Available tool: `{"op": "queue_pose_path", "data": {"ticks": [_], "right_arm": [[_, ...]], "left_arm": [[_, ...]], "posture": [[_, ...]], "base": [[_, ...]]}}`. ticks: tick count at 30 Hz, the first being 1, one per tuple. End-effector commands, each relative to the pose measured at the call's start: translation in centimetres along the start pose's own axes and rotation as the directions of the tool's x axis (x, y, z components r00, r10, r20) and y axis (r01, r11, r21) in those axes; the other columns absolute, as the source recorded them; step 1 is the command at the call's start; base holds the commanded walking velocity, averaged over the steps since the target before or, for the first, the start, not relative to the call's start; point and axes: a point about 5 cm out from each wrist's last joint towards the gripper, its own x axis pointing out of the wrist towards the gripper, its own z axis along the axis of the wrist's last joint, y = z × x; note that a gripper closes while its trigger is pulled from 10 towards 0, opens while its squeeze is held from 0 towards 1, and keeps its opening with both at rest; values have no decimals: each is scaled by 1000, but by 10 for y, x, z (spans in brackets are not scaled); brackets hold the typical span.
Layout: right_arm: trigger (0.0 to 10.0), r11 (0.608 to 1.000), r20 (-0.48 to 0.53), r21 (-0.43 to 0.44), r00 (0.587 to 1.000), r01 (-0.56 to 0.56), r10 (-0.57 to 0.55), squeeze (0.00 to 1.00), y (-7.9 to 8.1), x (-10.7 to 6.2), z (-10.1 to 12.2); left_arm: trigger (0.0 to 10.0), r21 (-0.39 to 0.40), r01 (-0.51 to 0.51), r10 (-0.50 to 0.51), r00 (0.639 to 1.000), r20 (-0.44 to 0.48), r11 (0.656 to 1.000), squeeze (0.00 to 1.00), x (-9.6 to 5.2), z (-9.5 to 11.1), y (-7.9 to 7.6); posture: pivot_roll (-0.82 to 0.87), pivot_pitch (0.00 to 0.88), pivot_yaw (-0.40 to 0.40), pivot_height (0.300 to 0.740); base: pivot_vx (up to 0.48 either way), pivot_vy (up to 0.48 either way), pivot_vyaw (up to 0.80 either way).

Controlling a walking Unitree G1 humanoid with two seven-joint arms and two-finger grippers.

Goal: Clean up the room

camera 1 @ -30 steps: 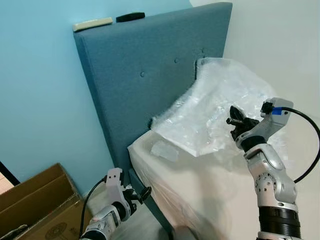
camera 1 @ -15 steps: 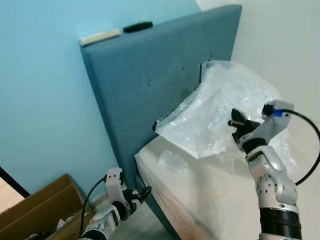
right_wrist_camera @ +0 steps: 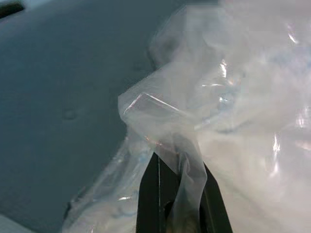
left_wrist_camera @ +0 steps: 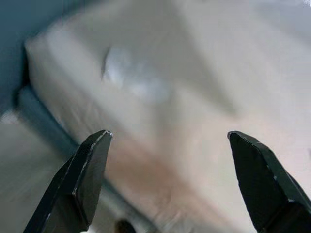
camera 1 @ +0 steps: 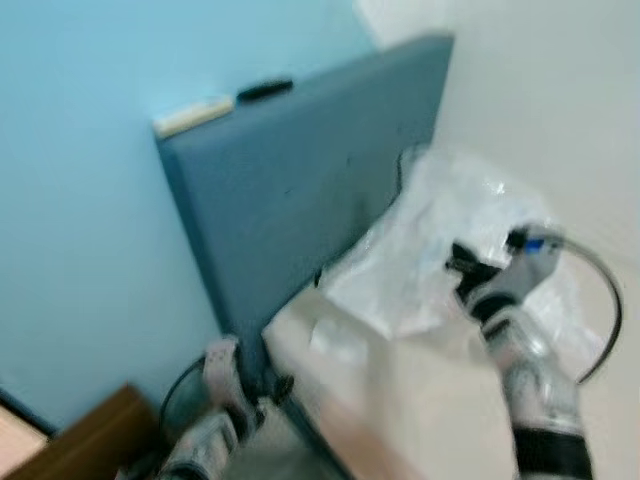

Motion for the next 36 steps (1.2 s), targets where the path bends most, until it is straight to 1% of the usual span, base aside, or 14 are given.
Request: {"op": "queue_pose_path", "data": {"ticks": [1,2,6,16,20,22,26,29,36], "right_arm": [[10000,999,-25,1,998,-49,49,0,15,2,-9],[10000,999,-25,1,998,-49,49,0,15,2,-9],[10000,999,-42,17,998,-38,38,0,13,2,-14],[10000,1000,-42,21,999,-17,18,0,10,2,-18],[10000,1000,-26,28,1000,1,0,0,8,3,-17],[10000,1000,-21,4,999,28,-28,0,5,4,-16],[10000,999,-21,5,999,37,-37,0,3,5,-16],[10000,999,-17,2,999,45,-44,0,2,5,-16],[10000,998,-12,0,998,63,-63,0,-1,4,-16]], "left_arm": [[10000,-15,-64,63,997,-37,998,0,-12,-10,17],[10000,-15,-64,63,997,-37,998,0,-12,-10,17],[10000,-12,-66,66,997,-39,998,0,-12,-10,17],[10000,3,-61,61,997,-47,998,0,-11,-10,16],[10000,15,-64,65,997,-50,998,0,-11,-9,16],[10000,21,-62,63,997,-49,998,0,-10,-8,15],[10000,30,-44,45,998,-45,999,0,-9,-7,13],[10000,38,-23,24,999,-41,999,0,-8,-7,10],[10000,41,-26,28,999,-38,999,0,-7,-6,10]], "posture": [[-187,0,42,728],[-187,0,42,728],[-185,0,47,728],[-183,0,53,728],[-182,0,53,728],[-179,0,53,728],[-179,0,55,728],[-180,0,58,728],[-180,0,62,728]], "base": [[0,0,0],[0,0,0],[0,0,-800],[0,0,-796],[0,0,-800],[0,0,0],[0,0,0],[344,0,0],[387,0,0]]}}
